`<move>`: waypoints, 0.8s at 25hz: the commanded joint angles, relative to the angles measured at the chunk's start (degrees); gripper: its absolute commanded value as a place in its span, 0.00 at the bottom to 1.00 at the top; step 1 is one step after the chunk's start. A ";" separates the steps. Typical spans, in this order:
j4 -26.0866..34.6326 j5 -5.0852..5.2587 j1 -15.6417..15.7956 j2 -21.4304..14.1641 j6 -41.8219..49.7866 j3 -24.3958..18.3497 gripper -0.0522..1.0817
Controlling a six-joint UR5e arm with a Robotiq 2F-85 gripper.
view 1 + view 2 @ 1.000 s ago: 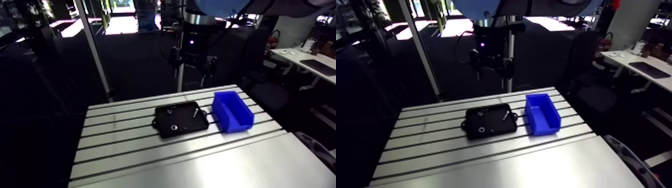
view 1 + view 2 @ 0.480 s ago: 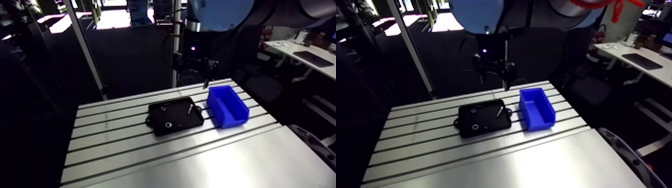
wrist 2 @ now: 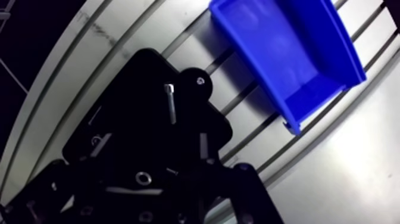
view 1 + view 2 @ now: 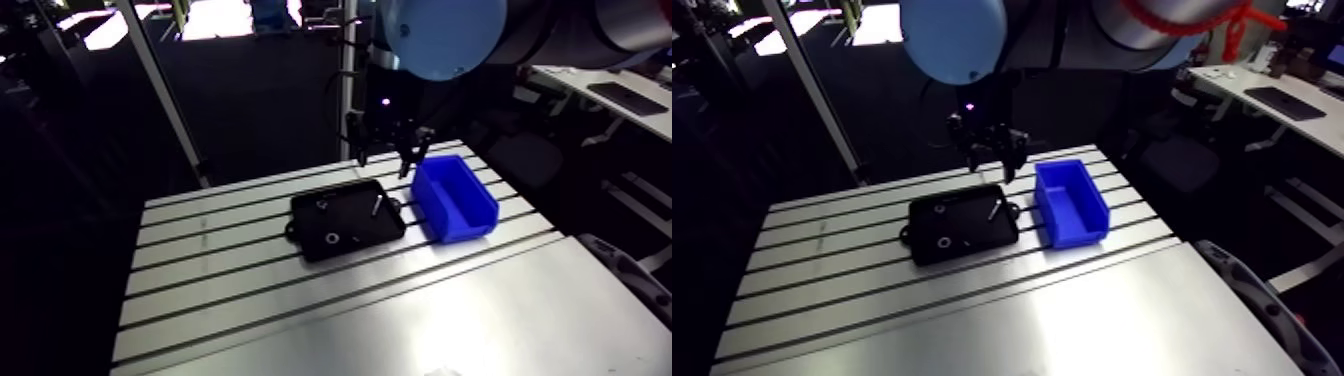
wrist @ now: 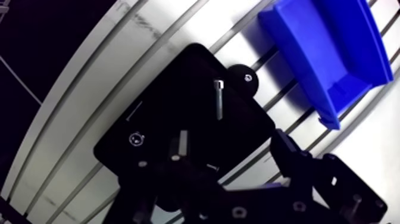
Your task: Pick up the M10 bolt from the tray and put it into the blue bin.
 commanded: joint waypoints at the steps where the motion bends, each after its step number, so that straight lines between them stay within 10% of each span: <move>1: -2.05 0.00 0.00 0.92 0.10 0.71 0.35; 20: -7.06 -0.09 0.00 4.08 0.01 3.61 0.48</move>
